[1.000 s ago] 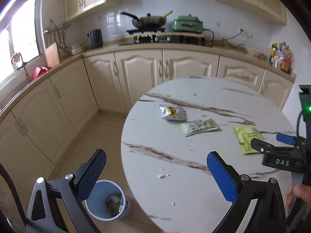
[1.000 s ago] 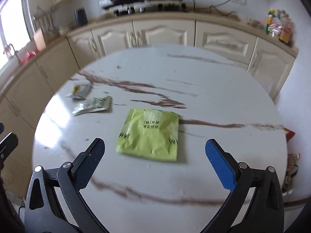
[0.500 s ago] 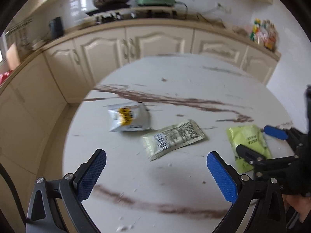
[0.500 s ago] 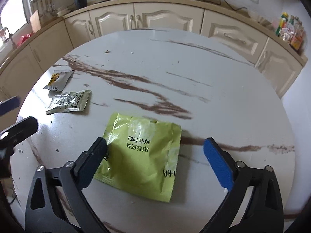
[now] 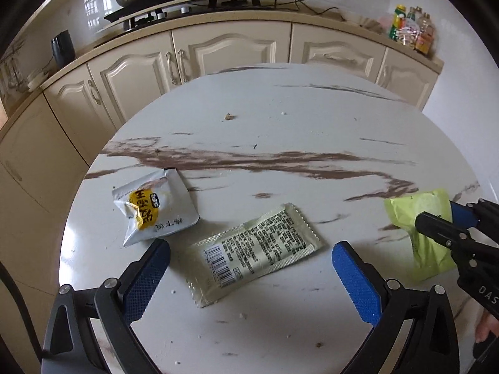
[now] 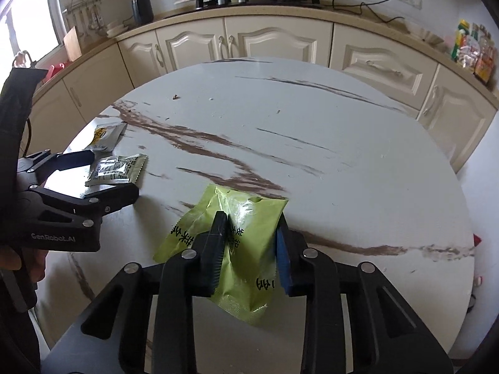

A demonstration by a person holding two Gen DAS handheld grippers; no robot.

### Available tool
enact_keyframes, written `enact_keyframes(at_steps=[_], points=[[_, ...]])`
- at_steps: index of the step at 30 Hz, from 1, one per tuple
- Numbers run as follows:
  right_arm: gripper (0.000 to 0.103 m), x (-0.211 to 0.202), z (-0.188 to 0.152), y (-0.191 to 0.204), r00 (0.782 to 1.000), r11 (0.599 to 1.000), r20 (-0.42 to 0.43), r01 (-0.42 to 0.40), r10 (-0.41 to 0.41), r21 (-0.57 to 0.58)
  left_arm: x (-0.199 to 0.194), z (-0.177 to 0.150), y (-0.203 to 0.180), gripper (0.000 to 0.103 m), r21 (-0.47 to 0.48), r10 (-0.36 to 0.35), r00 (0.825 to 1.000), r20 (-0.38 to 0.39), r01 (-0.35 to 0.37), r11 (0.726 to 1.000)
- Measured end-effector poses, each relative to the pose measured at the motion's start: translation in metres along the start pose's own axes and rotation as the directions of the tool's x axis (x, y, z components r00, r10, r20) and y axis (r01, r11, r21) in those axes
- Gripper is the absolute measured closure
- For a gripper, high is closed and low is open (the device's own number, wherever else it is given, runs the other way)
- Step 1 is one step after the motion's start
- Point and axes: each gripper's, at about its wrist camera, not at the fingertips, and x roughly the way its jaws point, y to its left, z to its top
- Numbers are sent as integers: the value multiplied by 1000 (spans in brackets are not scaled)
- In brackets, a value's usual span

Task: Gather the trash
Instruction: 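Grasp the white sachet with the left gripper while the right grasps the yellow-green packet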

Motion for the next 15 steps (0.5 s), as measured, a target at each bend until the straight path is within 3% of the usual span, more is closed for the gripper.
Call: enact_keyframes(at_steps=[1, 2, 3, 5, 8, 15], points=[[80, 0, 0, 0, 1000, 1000, 1, -2, 2, 1, -2, -6, -2, 5, 0, -1, 1000, 9, 1, 1000], [90, -1, -1, -1, 1000, 1000, 3, -10, 10, 5, -2, -6, -2, 14, 3, -7, 1000, 30, 7, 1000], [91, -1, -2, -1, 1000, 1000, 5, -29, 29, 11, -9, -15, -3, 21, 1, -10, 999, 38, 10, 1000], [91, -2, -3, -1, 999, 999, 8, -31, 31, 13, -14, -19, -4, 49, 11, -24, 998, 54, 24, 1000], [92, -1, -3, -2, 999, 999, 10, -39, 39, 19, -19, -27, -9, 70, 25, -48, 996, 70, 47, 999], [94, -3, -6, 1, 999, 998, 13, -42, 42, 35, -37, -45, 3, 81, -26, -98, 992, 84, 100, 995]])
